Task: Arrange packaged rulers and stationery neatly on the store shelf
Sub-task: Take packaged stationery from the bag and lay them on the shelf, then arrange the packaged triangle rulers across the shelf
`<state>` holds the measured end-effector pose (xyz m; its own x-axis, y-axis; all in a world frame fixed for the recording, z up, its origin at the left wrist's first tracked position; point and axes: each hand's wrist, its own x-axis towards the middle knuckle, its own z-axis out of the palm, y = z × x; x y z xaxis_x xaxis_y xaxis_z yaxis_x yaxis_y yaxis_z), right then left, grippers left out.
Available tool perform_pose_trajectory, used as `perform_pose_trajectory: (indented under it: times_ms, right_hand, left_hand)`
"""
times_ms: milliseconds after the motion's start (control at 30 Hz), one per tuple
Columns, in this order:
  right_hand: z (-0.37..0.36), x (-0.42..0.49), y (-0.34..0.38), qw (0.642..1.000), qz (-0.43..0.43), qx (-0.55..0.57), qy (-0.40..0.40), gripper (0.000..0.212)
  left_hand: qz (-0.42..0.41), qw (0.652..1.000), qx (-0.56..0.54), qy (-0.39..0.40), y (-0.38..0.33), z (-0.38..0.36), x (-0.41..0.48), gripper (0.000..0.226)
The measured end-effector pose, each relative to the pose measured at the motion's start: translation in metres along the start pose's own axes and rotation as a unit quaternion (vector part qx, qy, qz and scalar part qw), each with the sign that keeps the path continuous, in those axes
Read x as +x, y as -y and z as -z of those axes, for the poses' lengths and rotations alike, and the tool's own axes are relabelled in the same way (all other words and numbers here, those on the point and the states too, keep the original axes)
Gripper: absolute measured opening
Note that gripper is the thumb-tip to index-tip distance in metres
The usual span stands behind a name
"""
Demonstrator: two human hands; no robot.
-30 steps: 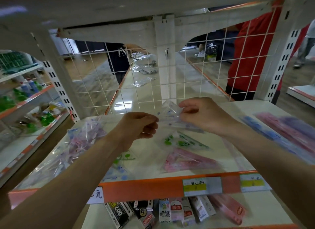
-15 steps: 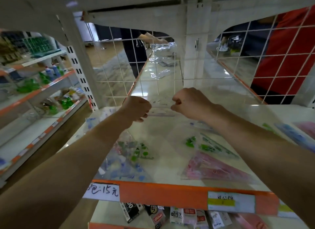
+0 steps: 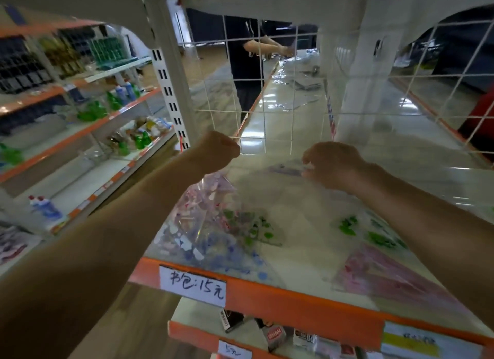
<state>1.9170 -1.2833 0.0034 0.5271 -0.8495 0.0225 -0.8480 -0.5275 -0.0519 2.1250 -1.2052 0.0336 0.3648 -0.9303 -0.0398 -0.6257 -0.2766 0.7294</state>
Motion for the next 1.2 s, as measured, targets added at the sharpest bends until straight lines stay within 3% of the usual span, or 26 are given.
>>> perform_pose_trajectory:
  times_ms: [133, 233, 333, 467, 700, 867, 1200]
  right_hand:
    - [0.005, 0.001, 0.035, 0.994, 0.061, 0.092, 0.005, 0.028]
    - [0.005, 0.006, 0.071, 0.986, 0.106, 0.121, 0.037, 0.038]
    - [0.001, 0.014, 0.107, 0.98, 0.143, 0.133, 0.047, 0.044]
    - [-0.007, 0.033, 0.145, 0.98, 0.144, 0.13, 0.045, 0.052]
    - [-0.017, 0.073, 0.166, 0.99, 0.117, 0.08, 0.013, 0.049]
    - [-0.024, 0.077, 0.164, 0.983, 0.118, 0.095, 0.103, 0.041]
    - [-0.014, 0.066, 0.169, 0.982, 0.129, 0.039, 0.13, 0.051]
  left_hand:
    - [0.029, 0.999, 0.01, -0.034, 0.02, 0.026, -0.005, 0.012]
    - [0.036, 0.996, 0.054, -0.055, 0.036, 0.033, -0.012, 0.01]
    - [0.03, 0.994, 0.097, -0.03, 0.048, 0.037, -0.025, 0.025]
    - [0.04, 0.986, 0.165, -0.003, 0.064, 0.043, -0.04, 0.044]
    - [0.021, 0.984, 0.164, 0.065, 0.077, 0.043, -0.043, 0.077]
    - [0.012, 0.982, 0.151, 0.112, 0.085, 0.033, -0.042, 0.073]
    - [0.04, 0.976, 0.165, 0.135, 0.079, 0.037, -0.055, 0.076]
